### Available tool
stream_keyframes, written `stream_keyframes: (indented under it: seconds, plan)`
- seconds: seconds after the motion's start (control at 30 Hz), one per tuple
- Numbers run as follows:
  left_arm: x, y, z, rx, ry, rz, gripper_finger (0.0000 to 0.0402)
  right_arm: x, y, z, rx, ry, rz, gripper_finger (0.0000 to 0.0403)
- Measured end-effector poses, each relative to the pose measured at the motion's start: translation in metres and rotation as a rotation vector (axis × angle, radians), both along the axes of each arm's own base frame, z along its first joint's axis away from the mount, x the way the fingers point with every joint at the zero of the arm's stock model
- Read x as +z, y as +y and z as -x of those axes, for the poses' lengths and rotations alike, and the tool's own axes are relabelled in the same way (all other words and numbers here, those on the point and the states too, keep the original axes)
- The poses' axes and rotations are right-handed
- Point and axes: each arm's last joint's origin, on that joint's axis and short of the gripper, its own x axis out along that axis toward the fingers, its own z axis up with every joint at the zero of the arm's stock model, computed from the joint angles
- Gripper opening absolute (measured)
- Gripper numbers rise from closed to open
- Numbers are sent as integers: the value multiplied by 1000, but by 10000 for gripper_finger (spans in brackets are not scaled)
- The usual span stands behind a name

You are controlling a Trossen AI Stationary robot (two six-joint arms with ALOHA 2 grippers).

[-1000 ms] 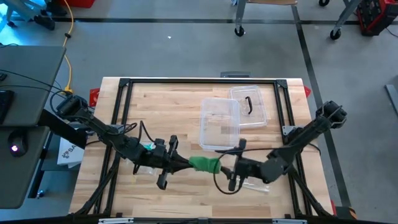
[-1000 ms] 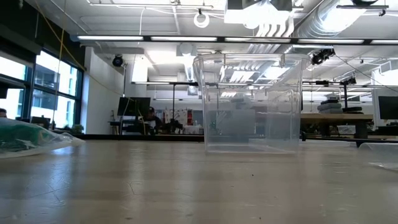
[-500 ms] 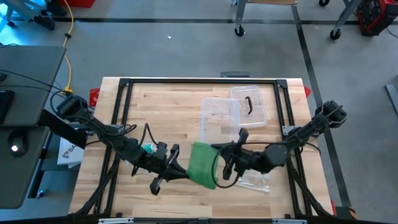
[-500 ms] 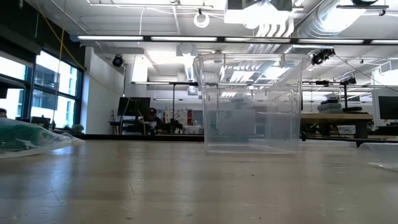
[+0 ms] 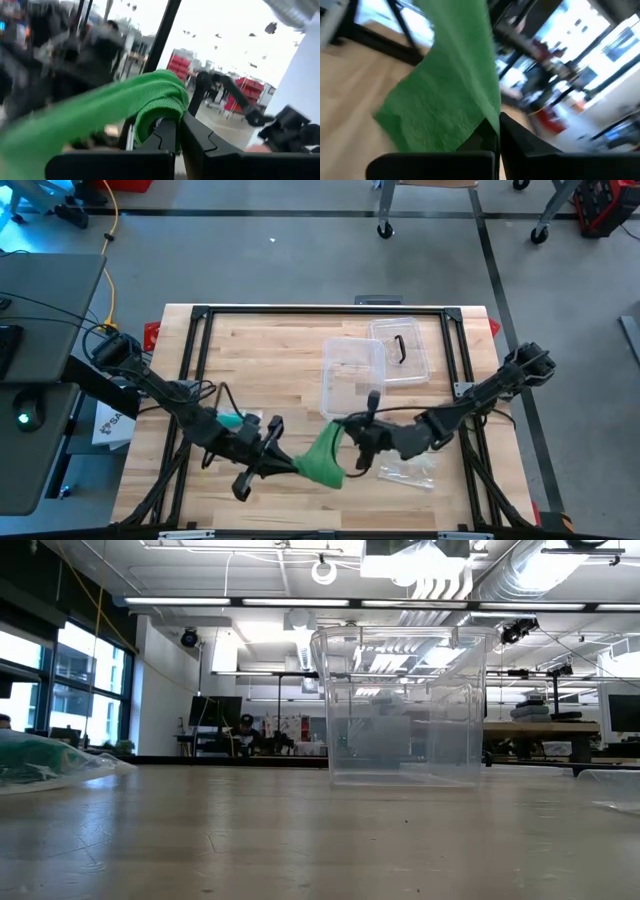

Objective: Roll bandage
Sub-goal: Roll the green bandage

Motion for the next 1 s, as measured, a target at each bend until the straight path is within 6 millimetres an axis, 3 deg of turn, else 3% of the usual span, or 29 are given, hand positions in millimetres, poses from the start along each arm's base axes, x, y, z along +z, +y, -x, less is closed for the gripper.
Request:
stream_keyframes:
  seconds: [0.27,0.4,0.63,0.77,1.0]
  plan:
    - [5,0,3,146,-80,-125,3,-22,37,-3,130,-39,-160,0]
    - [6,2,3,228,-94,-209,3,-20,51,-2,169,-138,-227,0]
    - [6,1,3,236,-114,-275,3,-8,53,-1,184,-253,-278,6]
    - [7,1,4,232,-117,-277,3,-6,53,-1,187,-252,-192,51]
    - [10,2,5,232,-144,-251,3,-4,50,2,9,-225,-6,183]
